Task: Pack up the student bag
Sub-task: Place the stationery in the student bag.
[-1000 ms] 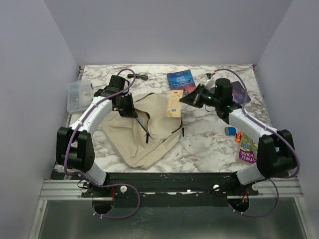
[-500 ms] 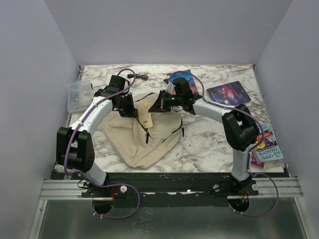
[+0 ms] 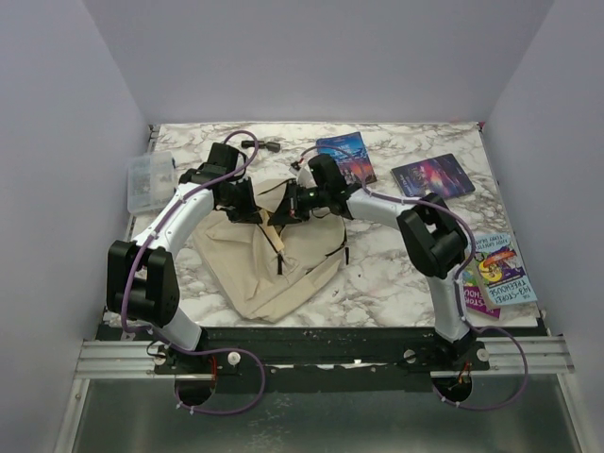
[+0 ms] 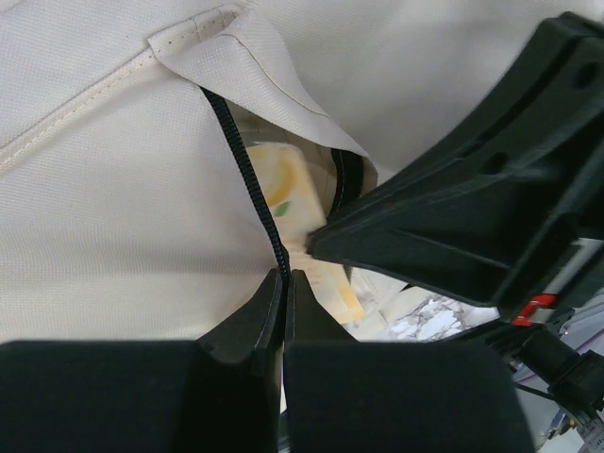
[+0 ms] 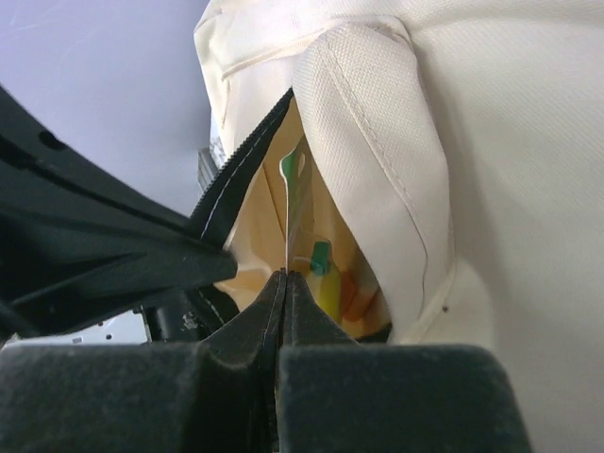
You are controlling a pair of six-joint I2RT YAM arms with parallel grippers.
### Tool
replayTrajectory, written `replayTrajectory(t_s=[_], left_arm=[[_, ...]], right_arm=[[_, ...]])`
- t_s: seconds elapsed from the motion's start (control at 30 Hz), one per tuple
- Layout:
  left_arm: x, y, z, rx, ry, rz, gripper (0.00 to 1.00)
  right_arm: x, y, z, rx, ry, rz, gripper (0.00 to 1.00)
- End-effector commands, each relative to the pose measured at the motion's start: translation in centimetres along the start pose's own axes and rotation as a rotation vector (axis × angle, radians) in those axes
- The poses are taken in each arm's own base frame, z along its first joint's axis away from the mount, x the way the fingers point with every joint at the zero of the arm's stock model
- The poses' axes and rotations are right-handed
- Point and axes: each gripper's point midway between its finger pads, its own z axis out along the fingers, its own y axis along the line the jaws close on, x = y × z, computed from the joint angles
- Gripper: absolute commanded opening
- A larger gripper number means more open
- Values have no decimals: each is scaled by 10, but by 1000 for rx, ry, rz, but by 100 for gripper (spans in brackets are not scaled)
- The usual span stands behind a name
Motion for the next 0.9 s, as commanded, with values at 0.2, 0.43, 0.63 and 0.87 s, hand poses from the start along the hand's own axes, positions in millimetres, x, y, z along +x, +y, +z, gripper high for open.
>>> replayTrajectory(t_s=[0.2, 0.43, 0.63, 0.87], left_arm=[[-14, -14, 1, 61, -23, 48, 0], [-8, -17, 6, 100, -17, 77, 0], [-3, -31, -7, 164, -16, 69, 0], [8, -15, -3, 90, -7, 47, 0]], right_arm=[[5, 18, 37, -118, 3, 174, 1], [-1, 16, 44, -24, -27, 209, 1], [34, 12, 43, -13, 40, 166, 2], [15, 11, -6, 56, -78, 76, 31]])
